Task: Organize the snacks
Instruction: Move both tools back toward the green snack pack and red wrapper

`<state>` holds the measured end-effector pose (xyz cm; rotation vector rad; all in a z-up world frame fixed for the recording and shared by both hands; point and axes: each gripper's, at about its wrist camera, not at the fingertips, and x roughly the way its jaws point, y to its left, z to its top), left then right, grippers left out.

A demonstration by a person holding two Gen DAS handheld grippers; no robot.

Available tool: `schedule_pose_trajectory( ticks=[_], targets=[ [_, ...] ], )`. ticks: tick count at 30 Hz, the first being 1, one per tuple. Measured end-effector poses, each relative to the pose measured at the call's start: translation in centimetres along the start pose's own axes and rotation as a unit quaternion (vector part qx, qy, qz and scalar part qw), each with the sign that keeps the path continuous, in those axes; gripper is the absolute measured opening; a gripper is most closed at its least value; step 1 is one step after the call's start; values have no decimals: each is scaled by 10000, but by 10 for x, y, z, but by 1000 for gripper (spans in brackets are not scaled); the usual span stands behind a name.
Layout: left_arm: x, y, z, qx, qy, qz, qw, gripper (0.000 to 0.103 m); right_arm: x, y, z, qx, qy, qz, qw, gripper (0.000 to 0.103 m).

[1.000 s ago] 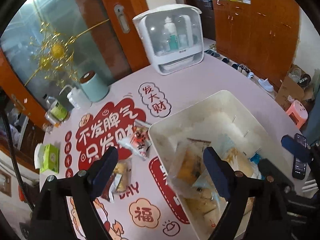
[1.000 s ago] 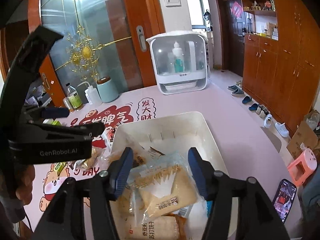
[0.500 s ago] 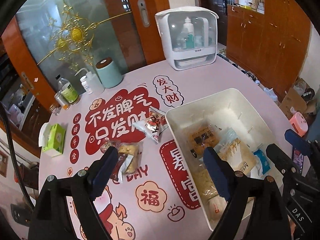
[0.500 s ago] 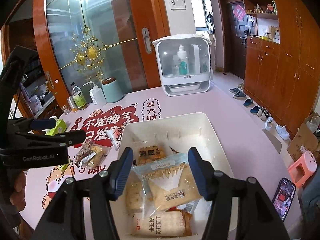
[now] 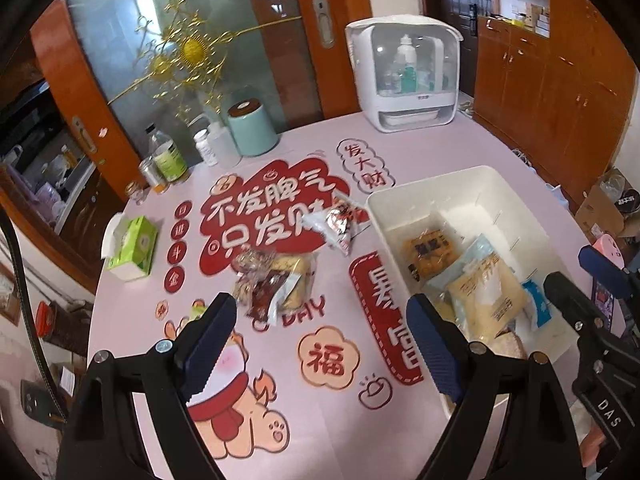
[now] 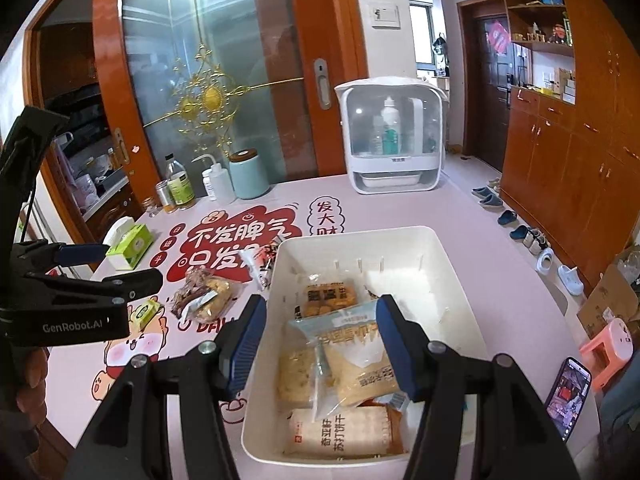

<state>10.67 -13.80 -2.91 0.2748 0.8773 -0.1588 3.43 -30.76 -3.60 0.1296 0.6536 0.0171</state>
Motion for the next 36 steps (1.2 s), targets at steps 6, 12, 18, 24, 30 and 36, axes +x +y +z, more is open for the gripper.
schedule_pose_trajectory(
  ticks=[6,12,18,24,30,36],
  targets=[
    [6,18,-25,-176,278,164,9993,86,1,10,-9,-61,117,99,9999,58],
    [11,51,-49,-497,478,335,9971,86,8,27,-14,-220,244,222,9992,58],
    [17,88,-65,-786,617,553,9935,86,19,58,-12,-430,295,434,9977,58],
    [27,121,-72,-897,779,710,9904,86,33,93,-9,-596,408,667,9952,58],
    [37,149,-73,-928,845,775,9891,86,58,126,-5,-701,612,816,9923,58],
    [59,184,-72,-844,976,805,9884,86,83,154,3,-799,810,775,9905,58]
  ],
)
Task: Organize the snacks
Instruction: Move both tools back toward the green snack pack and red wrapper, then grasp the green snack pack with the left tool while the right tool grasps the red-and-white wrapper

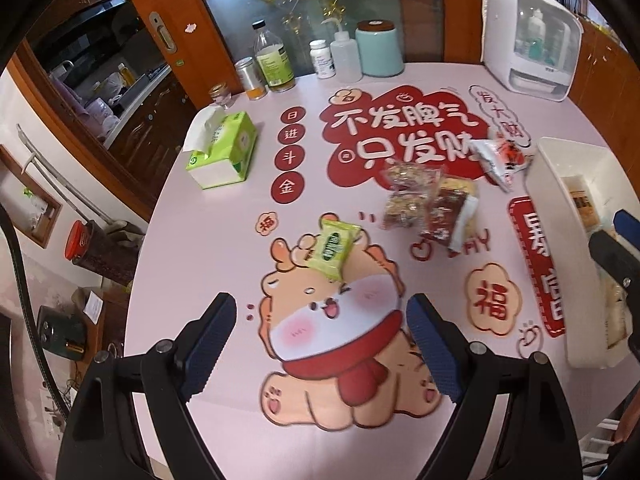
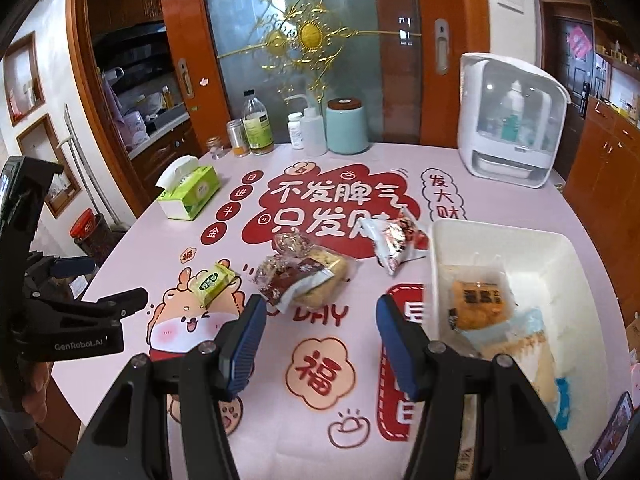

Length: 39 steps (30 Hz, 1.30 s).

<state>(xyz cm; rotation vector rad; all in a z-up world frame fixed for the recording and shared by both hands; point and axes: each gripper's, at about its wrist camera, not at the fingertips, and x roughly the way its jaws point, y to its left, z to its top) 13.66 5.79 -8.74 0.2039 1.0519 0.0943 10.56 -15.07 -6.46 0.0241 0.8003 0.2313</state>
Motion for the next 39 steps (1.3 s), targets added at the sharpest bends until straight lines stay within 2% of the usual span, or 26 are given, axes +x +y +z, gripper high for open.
schedule_pose_trajectory(
  ticks=[5,11,15,21,27,31,34,39],
  targets=[
    [28,25,11,-49,181,-65,9998,86,25,11,12,1,217,-97,9997,58],
    [69,47,26,-67,366,-189,9991,86,57,6,24,348,472,-77,9983,58],
    [100,53,33,-67,523,-375,9979,86,84,3,30,711,745,153,9946,58],
    [143,38,37,171,770,-637,9949,86,130,2,27,1369,1163,350,9831,58],
    [171,15,40,443,822,-726,9930,86,169,-3,16,1937,1526,233,9688,58],
    [190,6,45,633,880,-756,9912,86,190,-6,6,2091,1762,150,9618,58],
    [204,3,45,654,1020,-778,9896,86,195,-1,3,2006,1743,72,9640,58],
    [212,6,46,577,1089,-973,9876,79,189,17,4,1445,1451,-350,9782,53]
  ],
)
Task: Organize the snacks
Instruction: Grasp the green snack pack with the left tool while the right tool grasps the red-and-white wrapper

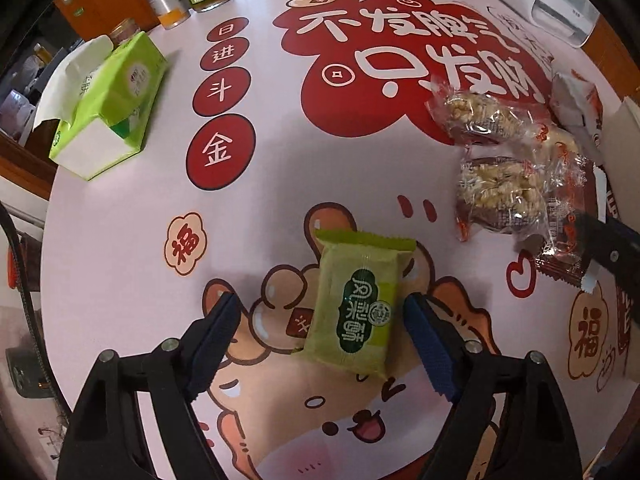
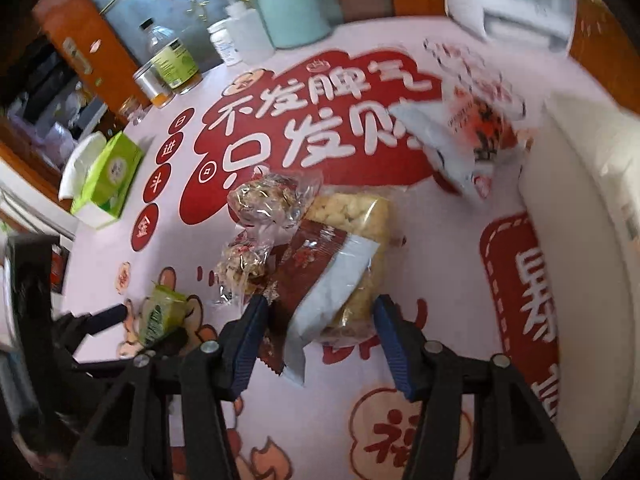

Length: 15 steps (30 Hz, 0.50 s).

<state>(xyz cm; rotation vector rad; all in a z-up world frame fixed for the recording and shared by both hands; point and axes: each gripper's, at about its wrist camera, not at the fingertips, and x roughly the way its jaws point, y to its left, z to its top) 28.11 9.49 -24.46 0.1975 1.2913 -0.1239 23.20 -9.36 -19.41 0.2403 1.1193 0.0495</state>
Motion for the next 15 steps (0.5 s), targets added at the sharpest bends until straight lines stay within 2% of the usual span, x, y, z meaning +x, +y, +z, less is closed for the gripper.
schedule_pose_trajectory(
  ticks=[3,5,8,10,15],
  targets=[
    [-2,1,-1,-42,-15,-355,9994,58,-3,7,-2,-231,-152,-178,9995,47],
    [-4,-1,-3,-8,-95,-344,9994,36,-5,10,-1,-379,-290,-287,9984,34],
    [-7,-5,-5,31,-93,-315,9995,36,-11,11,0,-463,-440,-226,9977,23],
    [-12,-8,-8,13,-94,-391,9992,35,-17,8,1,-373,-457,22,9983,18],
    [-38,-10,-17,36,-287,-491,9984,35,-31,-5,-5,-155,-286,554,9979,16]
  ],
)
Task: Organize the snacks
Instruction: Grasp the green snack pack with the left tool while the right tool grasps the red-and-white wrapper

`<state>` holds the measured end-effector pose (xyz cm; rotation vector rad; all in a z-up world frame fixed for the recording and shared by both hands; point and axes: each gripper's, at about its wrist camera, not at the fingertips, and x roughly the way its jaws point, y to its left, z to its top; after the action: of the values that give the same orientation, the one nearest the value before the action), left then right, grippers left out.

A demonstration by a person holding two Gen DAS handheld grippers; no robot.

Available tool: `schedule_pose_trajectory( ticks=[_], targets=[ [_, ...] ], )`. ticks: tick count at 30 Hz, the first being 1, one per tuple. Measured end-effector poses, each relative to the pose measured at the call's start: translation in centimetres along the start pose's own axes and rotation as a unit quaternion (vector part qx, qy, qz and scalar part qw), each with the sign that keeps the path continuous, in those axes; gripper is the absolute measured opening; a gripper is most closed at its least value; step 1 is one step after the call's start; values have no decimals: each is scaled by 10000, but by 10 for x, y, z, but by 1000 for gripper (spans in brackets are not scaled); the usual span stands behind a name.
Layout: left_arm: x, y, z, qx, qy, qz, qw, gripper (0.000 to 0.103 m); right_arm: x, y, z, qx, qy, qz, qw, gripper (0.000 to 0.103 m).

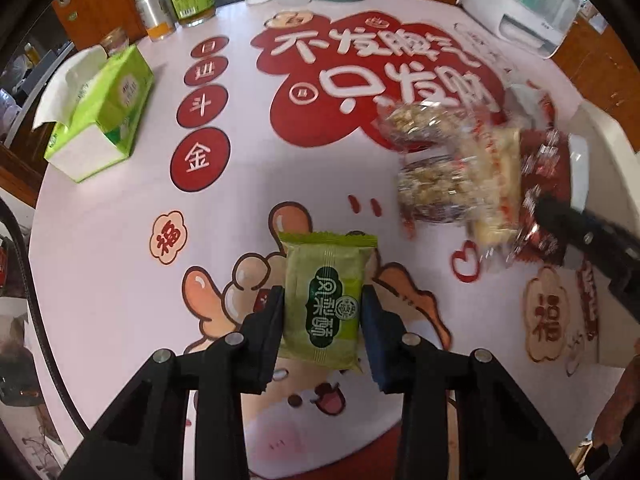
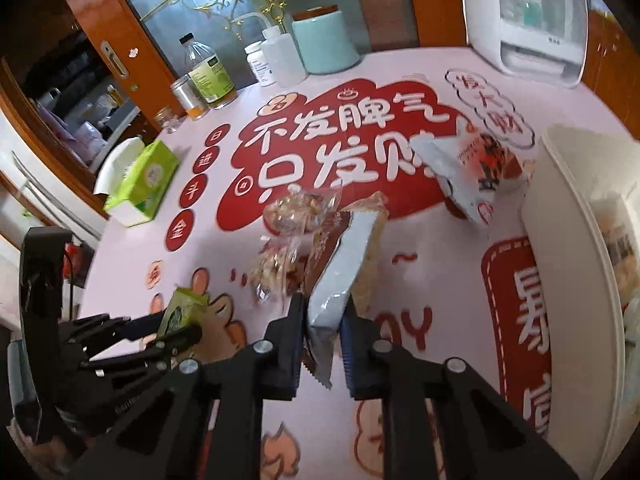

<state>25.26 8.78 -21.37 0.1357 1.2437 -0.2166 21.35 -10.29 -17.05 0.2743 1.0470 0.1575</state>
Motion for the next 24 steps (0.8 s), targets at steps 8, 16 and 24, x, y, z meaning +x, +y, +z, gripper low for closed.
schedule_pose_trajectory(
  ticks=[8,16,24],
  targets=[
    [-31,-11,-19,89,-71,-140,9998,35,-12,-31,-34,262,549,168,9980,17],
    [-44,-35,-38,245,6,-218,9995,35,-33,-50,-51,388,550,143,9976,18],
    [-59,-68,-46,473,-75,-295,9984,36,-40,-70,-66,451,589,-205,9970,23]
  ],
)
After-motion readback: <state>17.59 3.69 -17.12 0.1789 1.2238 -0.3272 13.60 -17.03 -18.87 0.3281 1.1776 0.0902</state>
